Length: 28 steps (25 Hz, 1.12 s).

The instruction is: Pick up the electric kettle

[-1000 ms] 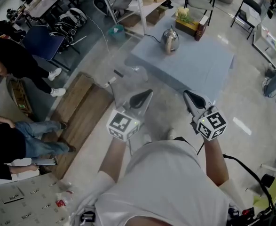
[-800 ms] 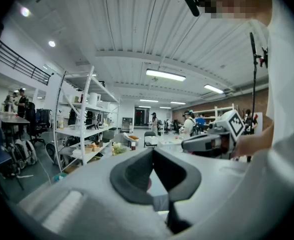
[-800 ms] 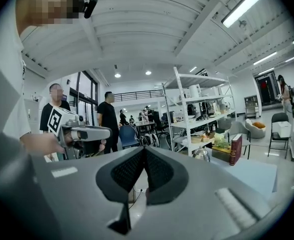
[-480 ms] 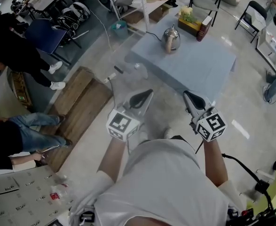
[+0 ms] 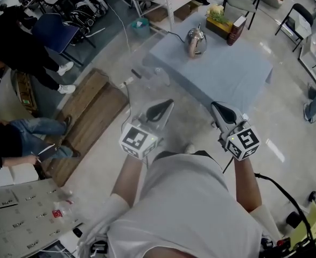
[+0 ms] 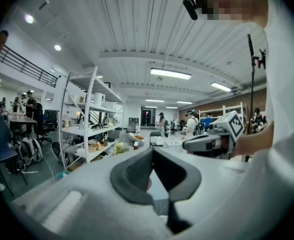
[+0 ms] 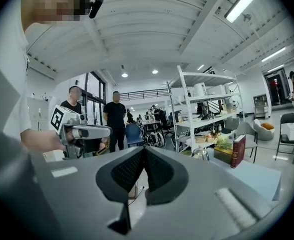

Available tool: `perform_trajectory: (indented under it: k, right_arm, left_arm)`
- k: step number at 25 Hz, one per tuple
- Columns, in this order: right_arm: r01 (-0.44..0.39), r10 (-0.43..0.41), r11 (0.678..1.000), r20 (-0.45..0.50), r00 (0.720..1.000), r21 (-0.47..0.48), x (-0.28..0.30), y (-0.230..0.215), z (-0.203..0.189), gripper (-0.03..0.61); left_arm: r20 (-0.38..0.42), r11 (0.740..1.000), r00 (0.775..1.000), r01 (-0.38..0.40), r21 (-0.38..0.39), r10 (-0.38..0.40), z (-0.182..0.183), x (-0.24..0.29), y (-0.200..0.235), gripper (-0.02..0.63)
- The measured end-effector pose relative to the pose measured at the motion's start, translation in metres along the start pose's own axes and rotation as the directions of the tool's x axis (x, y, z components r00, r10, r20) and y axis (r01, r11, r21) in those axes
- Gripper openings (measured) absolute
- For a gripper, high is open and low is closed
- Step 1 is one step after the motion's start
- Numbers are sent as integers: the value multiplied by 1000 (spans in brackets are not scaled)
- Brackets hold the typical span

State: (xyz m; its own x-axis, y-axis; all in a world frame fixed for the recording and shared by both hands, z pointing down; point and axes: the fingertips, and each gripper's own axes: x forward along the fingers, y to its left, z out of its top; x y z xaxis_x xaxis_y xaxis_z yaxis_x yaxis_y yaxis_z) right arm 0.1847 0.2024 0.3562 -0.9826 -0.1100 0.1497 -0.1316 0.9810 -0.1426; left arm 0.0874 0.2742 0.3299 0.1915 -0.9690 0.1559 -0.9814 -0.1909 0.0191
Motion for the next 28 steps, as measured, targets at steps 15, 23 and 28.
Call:
perform_trajectory:
  k: [15,23,28]
  right_arm:
    - [-11,11,1000,-13,1000,18,16,-27,-3,5]
    - [27,-26,999,-20,999,28,59,-51,3,5]
    - [46,-46,998,-13,999,38,93,-67,10,5]
  left_arm:
    - [-19,1000,1000,-18,-19,17,-8,22,20,3]
    - [-26,1000,999,24,-6,-25,-8,48,71,3]
    - [-29,998,998,60,-10,-61,-2,68,108,3]
